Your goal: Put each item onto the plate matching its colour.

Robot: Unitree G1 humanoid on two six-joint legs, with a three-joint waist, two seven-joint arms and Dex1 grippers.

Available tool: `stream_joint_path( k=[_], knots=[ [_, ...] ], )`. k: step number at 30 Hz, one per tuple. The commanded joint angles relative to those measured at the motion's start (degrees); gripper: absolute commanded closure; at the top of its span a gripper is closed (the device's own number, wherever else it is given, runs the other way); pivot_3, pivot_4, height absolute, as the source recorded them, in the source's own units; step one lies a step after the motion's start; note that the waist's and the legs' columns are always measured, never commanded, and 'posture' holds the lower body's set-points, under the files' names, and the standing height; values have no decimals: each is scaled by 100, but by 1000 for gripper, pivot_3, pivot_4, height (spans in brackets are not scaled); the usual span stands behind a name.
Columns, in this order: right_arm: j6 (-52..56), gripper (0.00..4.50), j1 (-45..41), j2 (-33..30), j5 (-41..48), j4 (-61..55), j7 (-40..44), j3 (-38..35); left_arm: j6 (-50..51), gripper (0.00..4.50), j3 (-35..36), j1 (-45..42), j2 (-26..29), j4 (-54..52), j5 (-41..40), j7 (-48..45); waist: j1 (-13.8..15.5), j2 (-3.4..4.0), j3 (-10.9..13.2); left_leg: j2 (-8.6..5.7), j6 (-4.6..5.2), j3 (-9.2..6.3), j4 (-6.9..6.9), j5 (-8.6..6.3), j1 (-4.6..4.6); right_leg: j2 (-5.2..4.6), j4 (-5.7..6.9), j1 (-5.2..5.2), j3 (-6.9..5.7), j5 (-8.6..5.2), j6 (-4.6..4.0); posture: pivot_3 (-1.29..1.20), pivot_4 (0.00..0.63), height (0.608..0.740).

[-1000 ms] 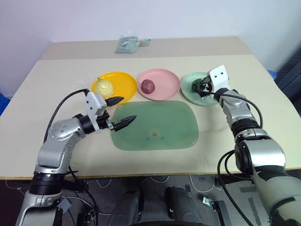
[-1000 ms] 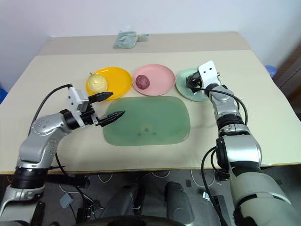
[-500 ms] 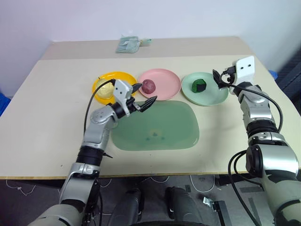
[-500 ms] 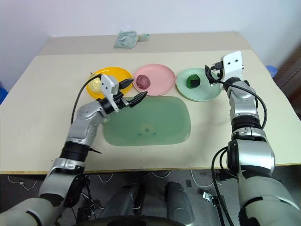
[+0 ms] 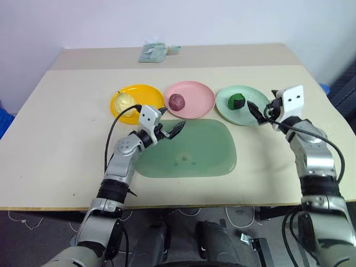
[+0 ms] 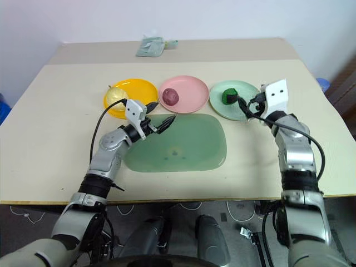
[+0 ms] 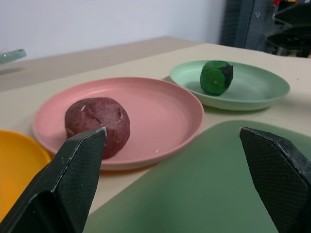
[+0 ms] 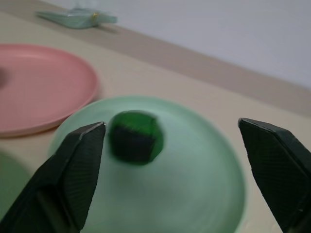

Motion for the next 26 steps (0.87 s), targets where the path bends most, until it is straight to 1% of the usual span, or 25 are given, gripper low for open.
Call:
stream_joint_path(
  k=[1, 4, 8, 11, 13, 18, 26],
  knots=[
    [735, 55, 714, -14, 495, -1453, 1, -295, 96, 0, 44, 269, 162, -678, -110, -75, 12, 1, -1, 0, 0, 0, -1, 0, 0, 0, -1, 1, 0, 0, 0, 0, 150, 740],
    [1156, 55, 1392, -83, 775, -2232, 45, -466, 279, 0, 103, 552, 303, -1126, -198, -59, 16, 2, -1, -1, 1, -1, 2, -1, 1, -1, -1, 2, 0, 0, 0, 0, 150, 740],
    [1441, 55, 2342, -246, 992, -3022, 181, -849, 920, 0, 316, 1185, 657, -2284, -525, -36, 27, 2, -1, 1, 1, -1, -1, -2, 1, -1, -2, 3, 0, -1, 0, 0, 150, 740],
    [1602, 55, 2762, -328, 1173, -3369, 249, -1177, 1437, 0, 578, 1739, 1036, -3117, -837, -56, 11, 2, -1, 3, 2, 0, -2, -3, 3, -1, -5, 4, 0, -1, 0, 0, 150, 740],
    [1681, 55, 2935, -363, 1273, -3515, 281, -1331, 1674, 0, 729, 2025, 1250, -3449, -980, -60, 3, 6, -3, 6, 2, 1, -1, -3, 6, 0, -5, 7, 0, -2, -1, 0, 150, 740],
    [1726, 55, 3314, -507, 1357, -3722, 533, -1474, 1762, 0, 975, 2436, 1544, -3493, -1114, -109, 93, 6, -4, 8, 3, 1, 0, -3, 14, 0, -11, 20, -4, -3, -1, 0, 150, 740],
    [1707, 55, 3613, -376, 1339, -3939, 471, -1348, 1555, 0, 1083, 2808, 1616, -3208, -1102, -230, 138, 6, -5, 10, 3, 4, 2, -4, 11, -2, -16, 22, -4, -5, -3, 0, 150, 740]
  ],
)
